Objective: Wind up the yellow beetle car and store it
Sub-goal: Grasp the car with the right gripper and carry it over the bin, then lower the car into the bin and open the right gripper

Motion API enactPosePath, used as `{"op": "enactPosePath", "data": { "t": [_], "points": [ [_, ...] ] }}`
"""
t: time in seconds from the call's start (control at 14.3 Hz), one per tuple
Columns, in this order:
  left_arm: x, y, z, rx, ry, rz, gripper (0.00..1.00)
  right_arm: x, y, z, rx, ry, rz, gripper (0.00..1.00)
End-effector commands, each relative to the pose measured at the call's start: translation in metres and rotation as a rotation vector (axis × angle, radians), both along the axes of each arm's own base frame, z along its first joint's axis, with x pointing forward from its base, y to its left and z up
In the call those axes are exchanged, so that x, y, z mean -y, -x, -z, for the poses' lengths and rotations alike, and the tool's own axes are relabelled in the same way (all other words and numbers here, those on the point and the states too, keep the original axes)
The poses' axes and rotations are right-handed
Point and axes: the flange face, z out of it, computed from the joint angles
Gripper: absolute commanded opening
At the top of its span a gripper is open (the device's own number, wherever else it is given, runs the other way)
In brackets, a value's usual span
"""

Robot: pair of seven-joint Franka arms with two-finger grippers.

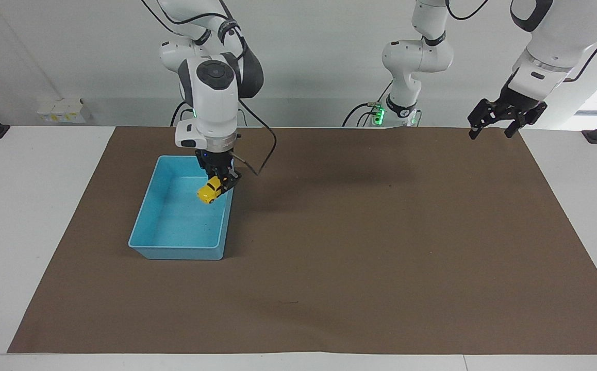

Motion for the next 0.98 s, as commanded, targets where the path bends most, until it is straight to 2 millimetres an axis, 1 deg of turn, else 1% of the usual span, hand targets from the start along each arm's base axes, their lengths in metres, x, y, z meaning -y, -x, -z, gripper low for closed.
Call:
{"op": "enactPosePath", "data": {
  "t": [0.0, 0.14, 0.28, 0.35, 0.49, 0.56, 0.7, 0.77, 0.91],
  "points": [
    [-0.006, 0.005, -0.001, 0.014, -0.015, 0.01, 1.0, 0.016, 0.016, 0.006, 0.031, -0.033, -0.118, 0.0],
    [-0.003, 0.006, 0.001, 0.006, -0.015, 0.013, 1.0, 0.031, 0.025, 0.017, 0.058, -0.103, -0.179, 0.0],
    [-0.002, 0.006, 0.001, 0.005, -0.015, 0.014, 1.0, 0.05, 0.026, 0.024, 0.075, -0.137, -0.266, 0.0],
    [-0.002, 0.006, 0.001, 0.005, -0.015, 0.011, 1.0, 0.057, 0.026, 0.027, 0.08, -0.15, -0.279, 0.0],
    [-0.003, 0.006, 0.001, 0.006, -0.015, 0.01, 1.0, 0.059, 0.029, 0.035, 0.081, -0.157, -0.287, 0.0],
    [-0.003, 0.006, 0.001, 0.006, -0.015, 0.01, 1.0, 0.058, 0.03, 0.044, 0.077, -0.159, -0.287, 0.0],
    [-0.004, 0.006, 0.0, 0.003, -0.015, 0.014, 1.0, 0.06, 0.043, 0.074, 0.089, -0.157, -0.285, 0.0],
    [-0.005, 0.005, -0.002, 0.006, -0.015, 0.011, 1.0, 0.059, 0.049, 0.084, 0.096, -0.155, -0.289, 0.0],
    [-0.005, 0.005, -0.001, 0.005, -0.015, 0.011, 1.0, 0.059, 0.057, 0.099, 0.101, -0.154, -0.291, 0.0]
  ]
}}
